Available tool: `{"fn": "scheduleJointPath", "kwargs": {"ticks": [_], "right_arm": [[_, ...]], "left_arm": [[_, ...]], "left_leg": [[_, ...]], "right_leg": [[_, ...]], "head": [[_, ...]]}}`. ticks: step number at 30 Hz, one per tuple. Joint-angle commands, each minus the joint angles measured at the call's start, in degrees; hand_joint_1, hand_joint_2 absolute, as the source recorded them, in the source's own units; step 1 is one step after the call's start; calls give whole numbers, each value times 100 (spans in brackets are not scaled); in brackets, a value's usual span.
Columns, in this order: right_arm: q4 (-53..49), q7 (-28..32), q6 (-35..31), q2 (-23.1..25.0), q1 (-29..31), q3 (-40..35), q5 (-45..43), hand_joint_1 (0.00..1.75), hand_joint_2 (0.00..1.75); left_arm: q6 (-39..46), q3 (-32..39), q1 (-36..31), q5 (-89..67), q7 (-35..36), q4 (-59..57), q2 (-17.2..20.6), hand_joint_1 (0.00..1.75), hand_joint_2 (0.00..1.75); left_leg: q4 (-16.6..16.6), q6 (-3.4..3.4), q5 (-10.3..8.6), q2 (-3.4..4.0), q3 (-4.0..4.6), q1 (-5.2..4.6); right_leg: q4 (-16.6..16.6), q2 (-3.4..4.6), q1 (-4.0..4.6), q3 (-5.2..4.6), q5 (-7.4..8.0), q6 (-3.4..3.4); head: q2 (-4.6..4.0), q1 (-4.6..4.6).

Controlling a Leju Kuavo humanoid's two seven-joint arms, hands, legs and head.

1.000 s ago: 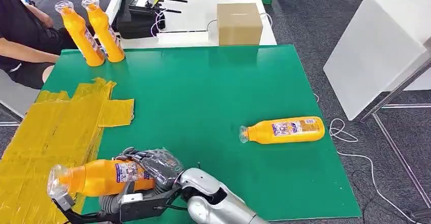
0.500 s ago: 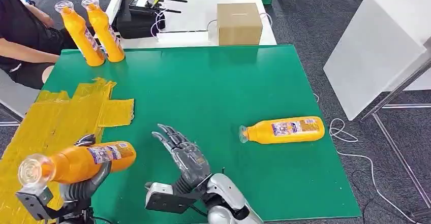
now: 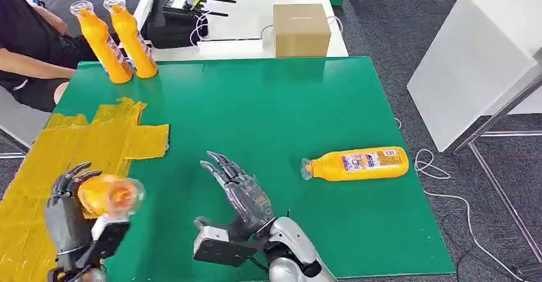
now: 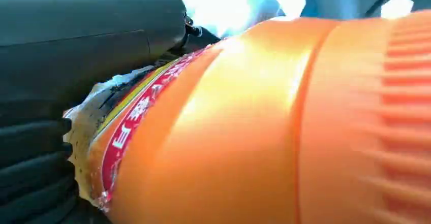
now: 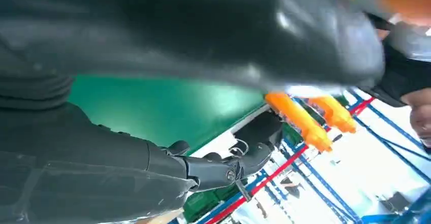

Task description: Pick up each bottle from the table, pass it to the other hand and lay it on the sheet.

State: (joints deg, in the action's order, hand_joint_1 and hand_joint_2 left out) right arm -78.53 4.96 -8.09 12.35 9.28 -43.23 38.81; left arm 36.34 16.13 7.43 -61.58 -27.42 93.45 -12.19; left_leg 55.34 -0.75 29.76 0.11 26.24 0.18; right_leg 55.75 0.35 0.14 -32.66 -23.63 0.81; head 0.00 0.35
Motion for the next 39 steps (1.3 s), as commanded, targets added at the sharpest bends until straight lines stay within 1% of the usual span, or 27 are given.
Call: {"fn": "scheduleJointPath", "kwargs": {"ticks": [1,3,5,8,9,10,11,12,15,16,17,18,19,21,23,25,28,30,39], "right_arm": [[350,98,35,-425,583,-212,-341,0,0],[366,142,-26,-478,640,-286,-509,0,0],[311,132,0,-561,663,-344,-540,0,0],[311,132,0,-561,663,-344,-540,0,0],[295,134,20,-593,680,-358,-583,0,0],[292,165,65,-593,681,-352,-637,0,0],[294,155,64,-593,679,-351,-652,0,0],[290,178,35,-601,677,-356,-639,0,0],[319,159,40,-612,692,-365,-640,0,0],[319,159,40,-612,692,-365,-640,0,0],[324,156,40,-618,692,-363,-641,0,0],[334,133,21,-608,685,-355,-633,0,0],[338,129,19,-606,686,-356,-631,0,0],[354,115,-6,-626,695,-362,-629,0,0],[348,114,-55,-659,677,-344,-614,0,0],[334,115,-96,-691,666,-331,-584,0,0],[334,115,-96,-691,666,-331,-584,0,0],[334,115,-96,-691,666,-331,-584,0,0],[334,115,-96,-691,666,-331,-584,0,0]], "left_arm": [[366,139,-703,-1993,627,-2027,866,175,175],[366,159,-751,-2186,714,-2325,867,175,175],[366,45,-918,-2442,989,-2851,1124,175,175],[366,45,-918,-2442,989,-2851,1124,175,175],[366,-4,-1049,-2417,1103,-3301,1231,175,175],[366,-57,-1125,-2287,1115,-3558,1273,175,175],[366,-115,-1200,-2244,1141,-3797,1301,175,175],[366,-87,-1261,-2225,1104,-3933,1288,127,175],[366,-129,-1307,-2229,1095,-4058,1303,127,175],[366,-129,-1307,-2229,1095,-4058,1303,0,175],[366,-83,-1297,-2195,1114,-3991,1273,0,0],[366,-75,-1309,-2643,1634,-3853,1270,0,0],[366,-95,-1324,-2663,1684,-3862,1271,0,0],[366,-77,-1189,-2391,1384,-3216,1201,0,0],[366,3,-1160,-2226,1156,-3017,1120,0,0],[366,101,-1115,-2291,1109,-2782,1058,0,0],[366,101,-1115,-2291,1109,-2782,1058,0,0],[366,101,-1115,-2291,1109,-2782,1058,0,0],[366,101,-1115,-2291,1109,-2782,1058,0,0]], "left_leg": [[-19,5,-9,-7,-22,1],[-18,5,-8,0,-21,5],[-15,6,-8,-6,-20,1],[-17,9,-9,-8,-27,8],[-11,8,-7,-3,-20,5],[-18,10,-6,-4,-31,13],[-15,8,-9,-6,-25,6],[-15,7,-10,-10,-22,2],[-10,8,-9,-6,-18,4],[-13,8,-10,-9,-20,5],[-8,8,-9,-9,-15,5],[-8,7,-9,-7,-15,3],[-10,8,-9,-7,-17,5],[-9,10,-9,-8,-19,13],[-2,8,-6,-2,-7,8],[0,8,-4,-3,-6,12],[-2,7,-3,-11,-14,12],[-4,7,-4,2,-13,8],[-6,8,-6,-2,-16,9]], "right_leg": [[-16,-9,0,24,6,2],[-17,0,3,22,7,3],[-7,-6,-1,20,1,2],[-14,-9,6,26,3,4],[-6,-4,3,17,2,3],[-19,-5,11,31,4,6],[-12,-7,4,23,3,4],[-9,-10,0,19,2,4],[-7,-6,2,15,3,3],[-11,-10,3,20,4,4],[-7,-10,3,15,3,3],[-5,-8,1,13,2,3],[-8,-9,2,16,3,4],[-14,-10,9,23,6,4],[-4,-3,4,11,4,3],[-6,-4,8,13,4,4],[-7,-13,10,17,0,7],[-4,1,5,12,2,4],[-8,-3,7,17,4,6]], "head": [[0,-2],[0,-4],[0,-2],[0,-2],[0,-2],[0,-2],[0,-2],[0,-2],[0,-2],[0,-2],[0,0],[0,-2],[0,-2],[0,-2],[0,-2],[0,-4],[0,0],[0,-2],[0,0]]}}
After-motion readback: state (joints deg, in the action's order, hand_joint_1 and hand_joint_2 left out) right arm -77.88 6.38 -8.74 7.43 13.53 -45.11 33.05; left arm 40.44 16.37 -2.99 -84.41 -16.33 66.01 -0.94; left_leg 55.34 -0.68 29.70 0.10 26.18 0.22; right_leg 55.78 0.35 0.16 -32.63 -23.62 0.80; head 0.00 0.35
